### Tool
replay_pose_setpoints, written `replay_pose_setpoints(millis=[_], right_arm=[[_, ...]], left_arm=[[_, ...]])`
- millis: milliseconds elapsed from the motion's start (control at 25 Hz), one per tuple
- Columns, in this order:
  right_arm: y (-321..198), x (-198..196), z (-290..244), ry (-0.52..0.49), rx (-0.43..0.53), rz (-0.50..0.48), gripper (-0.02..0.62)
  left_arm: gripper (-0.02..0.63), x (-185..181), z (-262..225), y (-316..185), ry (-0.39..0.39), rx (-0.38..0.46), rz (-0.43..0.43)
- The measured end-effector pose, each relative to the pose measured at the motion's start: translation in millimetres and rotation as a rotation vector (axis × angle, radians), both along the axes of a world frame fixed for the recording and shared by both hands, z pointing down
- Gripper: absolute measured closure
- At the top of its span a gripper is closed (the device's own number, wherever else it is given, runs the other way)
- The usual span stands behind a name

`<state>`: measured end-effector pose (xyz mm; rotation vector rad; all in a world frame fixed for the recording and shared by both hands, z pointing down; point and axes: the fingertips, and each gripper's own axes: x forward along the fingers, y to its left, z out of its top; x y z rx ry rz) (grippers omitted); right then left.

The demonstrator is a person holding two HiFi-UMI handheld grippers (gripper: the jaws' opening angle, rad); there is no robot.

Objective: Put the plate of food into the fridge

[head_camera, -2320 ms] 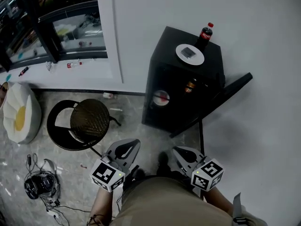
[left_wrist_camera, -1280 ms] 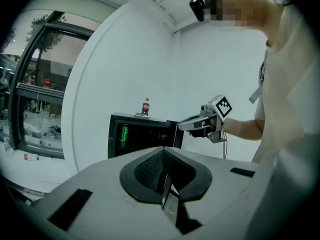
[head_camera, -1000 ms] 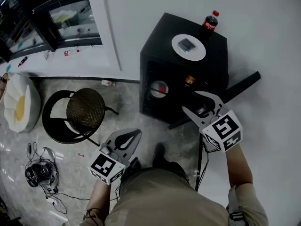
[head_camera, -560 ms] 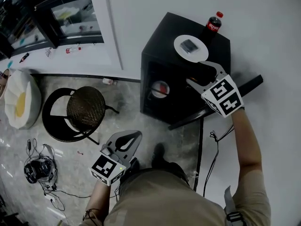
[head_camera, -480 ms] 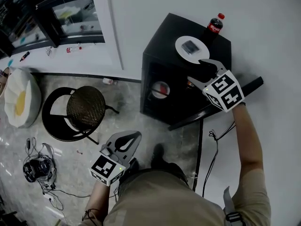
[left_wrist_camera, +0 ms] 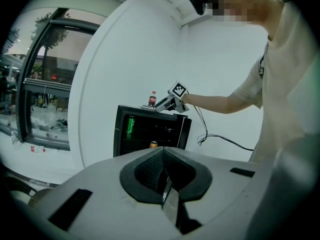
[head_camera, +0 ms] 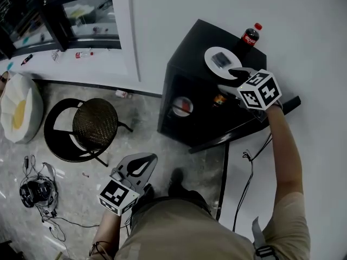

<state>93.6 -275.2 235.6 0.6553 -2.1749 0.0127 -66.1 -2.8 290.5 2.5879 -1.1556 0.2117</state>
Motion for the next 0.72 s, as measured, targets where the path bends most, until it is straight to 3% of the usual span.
replay_pose_setpoints(millis=[160,480,720], right_arm=[[0,2,1,-0.038,-0.044,0.021,0.345],[-1,2,4,-0.087,-0.104,0.019,0.345],[-3,0,5,-0.090,-0.135,-0.013,0.345]], left_arm=[[0.595,5,-6,-7,0.000,0.010,0.022],[0.594,22,-37,-45,-0.043,0.111,0.079],[0.595,41,-34,-52,-0.046,0.102,0.105]])
